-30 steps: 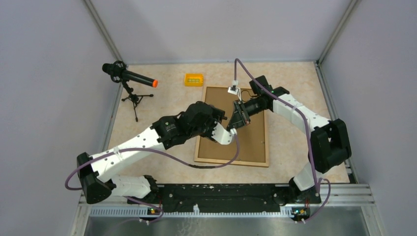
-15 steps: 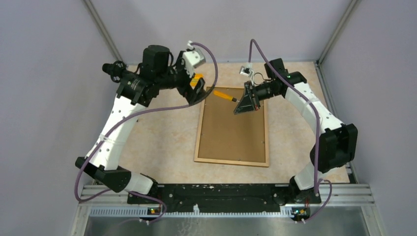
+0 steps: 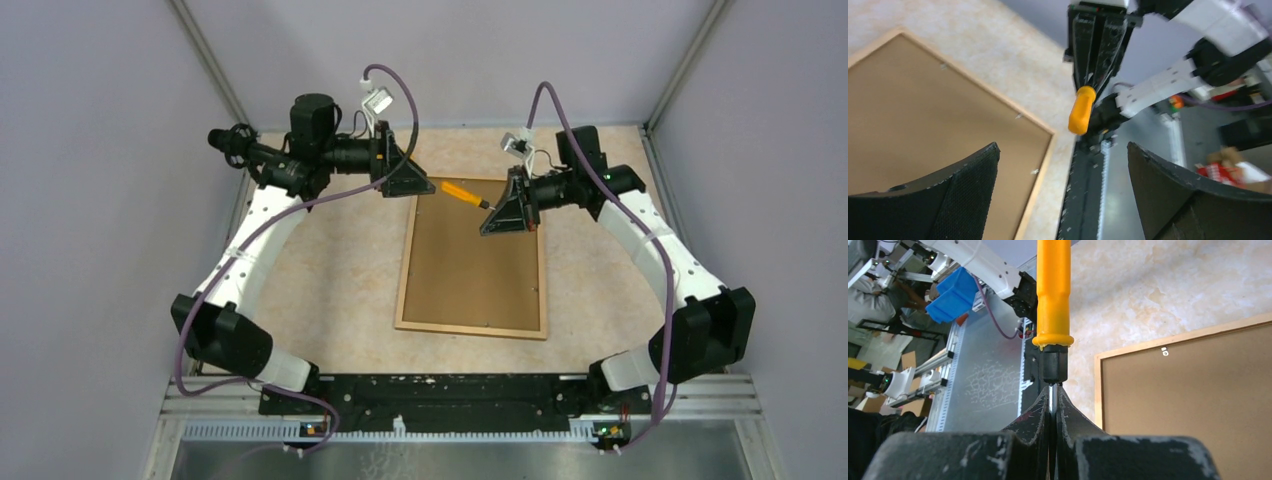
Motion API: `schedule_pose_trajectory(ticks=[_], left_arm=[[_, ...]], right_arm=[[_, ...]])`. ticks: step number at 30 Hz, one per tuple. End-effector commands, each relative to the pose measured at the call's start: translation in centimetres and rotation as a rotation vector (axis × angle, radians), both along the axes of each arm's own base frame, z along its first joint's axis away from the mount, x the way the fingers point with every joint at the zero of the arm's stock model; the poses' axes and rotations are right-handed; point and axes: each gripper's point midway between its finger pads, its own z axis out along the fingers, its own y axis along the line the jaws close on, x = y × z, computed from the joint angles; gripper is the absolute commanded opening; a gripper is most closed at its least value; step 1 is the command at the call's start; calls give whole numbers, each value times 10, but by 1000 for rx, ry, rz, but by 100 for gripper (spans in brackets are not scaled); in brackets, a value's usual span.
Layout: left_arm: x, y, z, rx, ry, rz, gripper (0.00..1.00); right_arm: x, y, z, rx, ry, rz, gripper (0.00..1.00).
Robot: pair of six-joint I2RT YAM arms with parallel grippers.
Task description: Take the photo out of the frame
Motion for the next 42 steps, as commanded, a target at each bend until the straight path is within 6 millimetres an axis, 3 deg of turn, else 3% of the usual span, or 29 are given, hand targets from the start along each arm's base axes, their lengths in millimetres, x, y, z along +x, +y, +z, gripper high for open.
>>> schedule_pose_trajectory(ticks=[1, 5, 9, 14, 20, 24, 27, 31, 42], left_arm=[[-18, -7, 5, -136, 98, -217, 99], [1, -9, -29, -69, 221, -91, 99], [23, 4, -68, 98, 316, 119, 99], [13, 14, -75, 42, 360, 122, 99], [-8, 12, -52, -8, 190, 10, 99], [-37, 7, -27, -92, 149, -224, 99], [-47, 0, -23, -102, 134, -278, 99], [-45, -8, -31, -85, 149, -270, 97], [-43, -34, -43, -75, 210, -271, 61]], right_arm=[[-5, 2, 28, 97, -77, 25, 0], [-5, 2, 19, 85, -51, 20, 0], [-5, 1, 8, 70, -35, 11, 0], [-4, 2, 3, 71, -19, 10, 0], [-10, 8, -7, 65, 13, 23, 0], [-16, 16, -15, 42, 0, 44, 0], [-19, 19, -13, 47, -2, 61, 0], [-23, 24, -10, 50, -11, 82, 0], [-25, 31, -15, 44, 14, 87, 0]])
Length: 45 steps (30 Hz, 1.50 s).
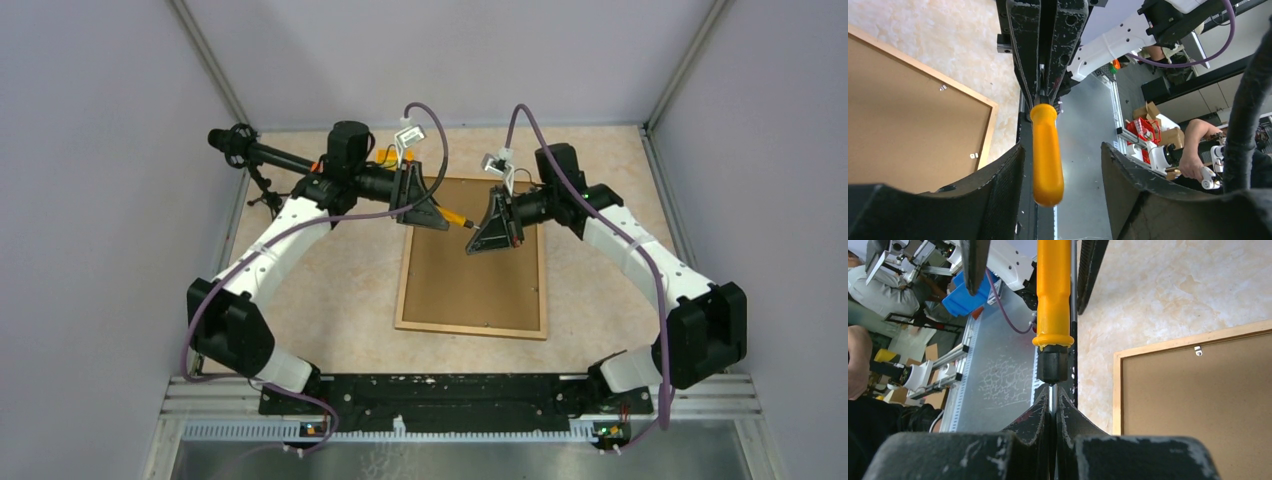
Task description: Take the photo out of the frame
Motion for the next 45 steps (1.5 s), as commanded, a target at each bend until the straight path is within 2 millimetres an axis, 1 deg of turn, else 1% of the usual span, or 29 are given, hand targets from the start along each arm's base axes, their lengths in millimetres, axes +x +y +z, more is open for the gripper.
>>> schedule_pose_trajectory(ticks=[1, 6, 10, 17, 21, 26, 29, 36, 40, 42, 43, 45], left_arm=[[11, -7, 6, -27, -25, 13, 59], [12, -10, 8, -39, -27, 1, 53], [13, -11, 6, -37, -24, 2, 49], [14, -12, 4, -32, -22, 15, 38], [12, -11, 1, -30, -19, 15, 37], [11, -10, 0, -30, -18, 15, 41], [11, -10, 0, -32, -23, 12, 41], [13, -10, -2, -29, -25, 19, 32], [16, -10, -4, -26, -23, 28, 20], [18, -10, -5, -25, -28, 33, 17], [18, -10, -6, -22, -29, 38, 21], [20, -9, -7, -17, -32, 51, 39]], right_arm=[[1, 5, 12, 38, -51, 13, 0], [2, 7, 8, 38, -46, 15, 0], [3, 8, 6, 33, -10, 8, 0], [6, 10, 3, 24, 4, -6, 0], [8, 10, 1, 16, 5, -17, 0], [10, 11, 0, 12, 11, -22, 0], [10, 11, -1, 11, 18, -20, 0], [9, 10, -3, 10, 26, -16, 0], [7, 10, -3, 13, 26, -8, 0], [5, 9, -4, 12, 25, -5, 0], [4, 9, -4, 13, 25, -2, 0], [3, 8, -4, 14, 22, -2, 0]])
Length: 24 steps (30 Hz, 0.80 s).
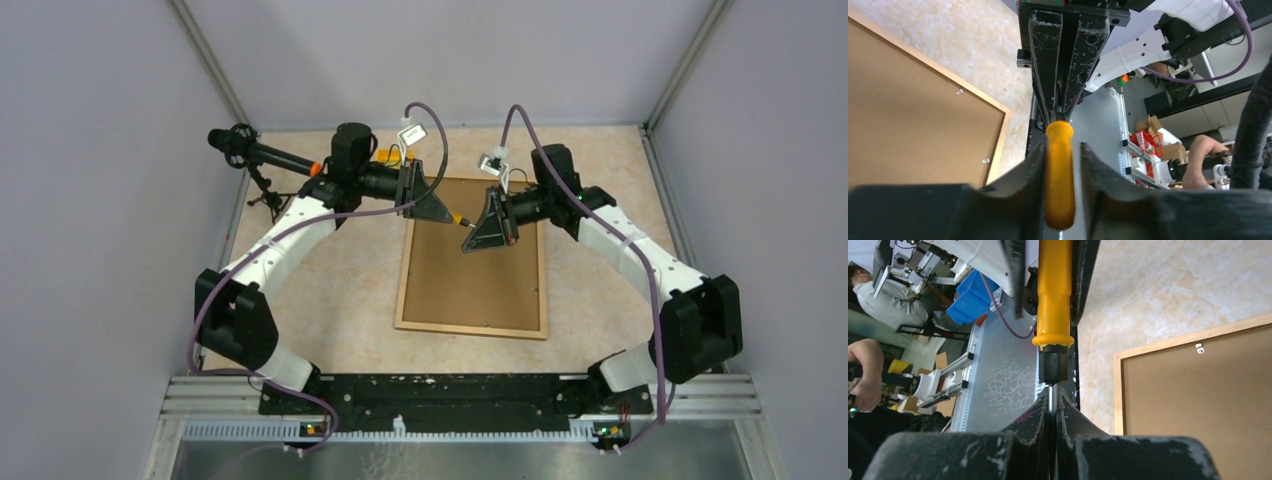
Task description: Take the photo out of the frame
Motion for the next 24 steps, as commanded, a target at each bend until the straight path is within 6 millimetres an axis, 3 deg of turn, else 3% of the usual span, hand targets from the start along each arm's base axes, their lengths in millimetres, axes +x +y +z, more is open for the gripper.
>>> schedule_pose_trajectory(ticks=[1, 6, 9, 16, 19, 20, 22, 24], left_arm=[[2, 2, 8, -21, -64, 4, 44], [4, 1, 8, -18, -56, 12, 50], [4, 1, 8, -18, -54, 10, 49], [4, 1, 8, -20, -55, 10, 33], [4, 1, 7, -20, -67, 10, 21], [4, 1, 6, -17, -76, 11, 17], [8, 4, 1, 5, -111, 34, 6], [15, 7, -7, 59, -161, 77, 0]], right_arm=[[-6, 1, 2, 18, -31, 24, 0], [-5, 1, 2, 16, -29, 20, 0], [-4, 2, 1, 16, -26, 21, 0], [-3, 2, -1, 15, -16, 22, 0], [-5, 2, -1, 17, -10, 29, 0], [-4, 2, -1, 15, -9, 28, 2], [-1, -3, -1, 7, -13, 19, 30], [8, -13, 0, 2, -27, -16, 49]])
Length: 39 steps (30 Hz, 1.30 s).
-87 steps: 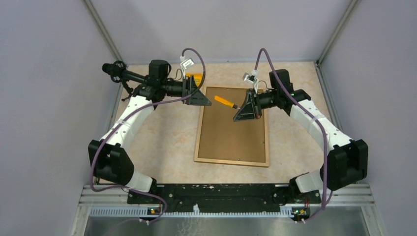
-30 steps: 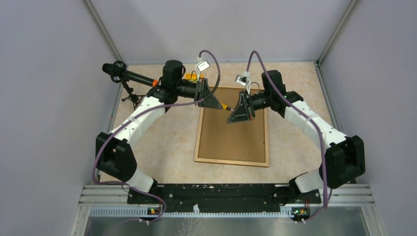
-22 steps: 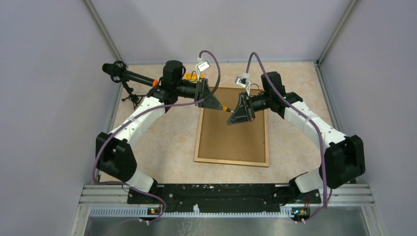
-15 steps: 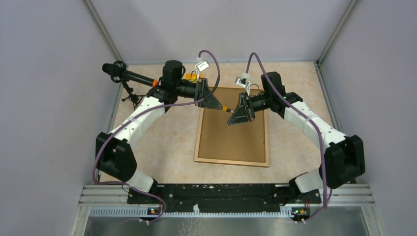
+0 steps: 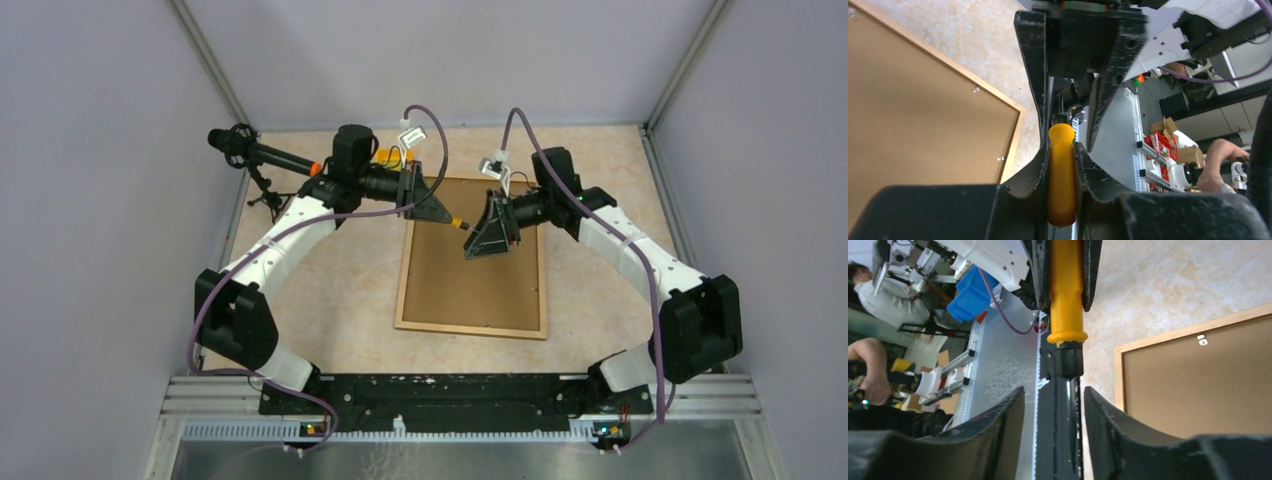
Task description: Take the photo out of the frame
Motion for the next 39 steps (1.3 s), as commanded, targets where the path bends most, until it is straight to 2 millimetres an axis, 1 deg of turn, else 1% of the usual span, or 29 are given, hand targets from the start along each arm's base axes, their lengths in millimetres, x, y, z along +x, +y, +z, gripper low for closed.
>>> schedule_pose_trajectory(ticks=[1, 2, 3, 4, 6, 8, 10, 11, 13, 15, 18, 22, 24, 28, 31, 33, 36, 39], left_arm=[[12, 10, -7, 81, -158, 69, 0], [15, 13, -13, 120, -187, 89, 0], [18, 17, -20, 162, -221, 108, 0], [19, 23, -28, 214, -237, 128, 0], [27, 34, -41, 308, -317, 167, 0], [35, 46, -54, 395, -378, 205, 0], [37, 54, -68, 479, -437, 201, 0], [36, 58, -76, 517, -477, 175, 0], [34, 64, -91, 600, -503, 168, 0], [33, 70, -106, 668, -515, 159, 0], [34, 81, -125, 751, -505, 176, 0], [36, 90, -139, 825, -447, 212, 0], [37, 92, -140, 834, -407, 233, 0], [36, 90, -136, 790, -361, 251, 0], [32, 89, -134, 743, -328, 239, 0], [35, 92, -130, 716, -319, 254, 0], [42, 99, -122, 668, -310, 282, 0], [45, 102, -116, 641, -299, 299, 0]], right_arm=[[18, -17, 8, 10, -58, -42, 58], [25, -25, 8, -1, -61, -78, 64], [32, -34, 6, -19, -75, -116, 68], [42, -45, 0, -56, -108, -163, 71], [55, -60, -17, -165, -151, -254, 74], [62, -73, -34, -264, -204, -314, 76], [63, -84, -49, -328, -253, -340, 78], [61, -88, -55, -353, -280, -339, 79], [54, -95, -67, -388, -320, -321, 79], [40, -97, -82, -421, -356, -271, 80], [13, -90, -102, -462, -424, -170, 80], [-17, -74, -124, -502, -530, -52, 80], [-28, -71, -138, -521, -558, -10, 80], [-45, -63, -164, -590, -628, 71, 80], [-53, -55, -176, -635, -699, 124, 80], [-53, -54, -185, -669, -743, 148, 80], [-47, -55, -196, -711, -774, 148, 79], [-37, -56, -207, -753, -793, 133, 74]])
